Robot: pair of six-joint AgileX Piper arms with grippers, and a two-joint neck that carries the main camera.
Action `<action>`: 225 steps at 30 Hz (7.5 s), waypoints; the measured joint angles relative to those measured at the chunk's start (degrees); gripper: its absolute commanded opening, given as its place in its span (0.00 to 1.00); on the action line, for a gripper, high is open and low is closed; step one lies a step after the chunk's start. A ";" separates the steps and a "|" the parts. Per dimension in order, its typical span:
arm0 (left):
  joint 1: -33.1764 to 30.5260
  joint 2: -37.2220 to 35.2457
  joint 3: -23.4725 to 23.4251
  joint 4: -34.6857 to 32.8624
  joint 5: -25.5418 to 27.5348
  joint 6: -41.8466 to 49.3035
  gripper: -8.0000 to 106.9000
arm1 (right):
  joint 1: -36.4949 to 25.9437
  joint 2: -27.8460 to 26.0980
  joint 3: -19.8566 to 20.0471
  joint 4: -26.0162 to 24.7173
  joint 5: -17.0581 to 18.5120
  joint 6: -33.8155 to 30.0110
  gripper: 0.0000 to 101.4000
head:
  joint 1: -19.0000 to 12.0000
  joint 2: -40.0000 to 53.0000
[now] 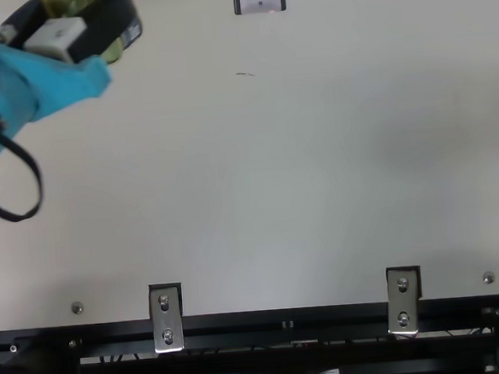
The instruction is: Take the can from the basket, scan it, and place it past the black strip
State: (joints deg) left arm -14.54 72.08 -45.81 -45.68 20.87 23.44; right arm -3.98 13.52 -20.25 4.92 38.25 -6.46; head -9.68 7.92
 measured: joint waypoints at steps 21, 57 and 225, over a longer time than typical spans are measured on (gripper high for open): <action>-19.89 18.57 -0.85 10.57 -37.00 0.60 0.16 | 0.00 0.00 0.00 0.00 0.00 0.00 1.00 | 0.00 0.00; -24.73 26.00 -6.52 48.48 -41.00 -46.61 0.16 | 0.00 0.00 0.00 0.00 0.00 0.00 1.00 | 0.29 0.00; 8.87 -16.24 19.39 62.51 -18.73 -45.39 0.85 | 8.09 63.96 -36.88 32.63 -15.20 -26.92 0.00 | 0.29 -9.09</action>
State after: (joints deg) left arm -5.67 55.84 -26.42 16.83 2.14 -21.95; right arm 4.11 77.48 -57.13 37.55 23.05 -33.38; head -9.38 -1.17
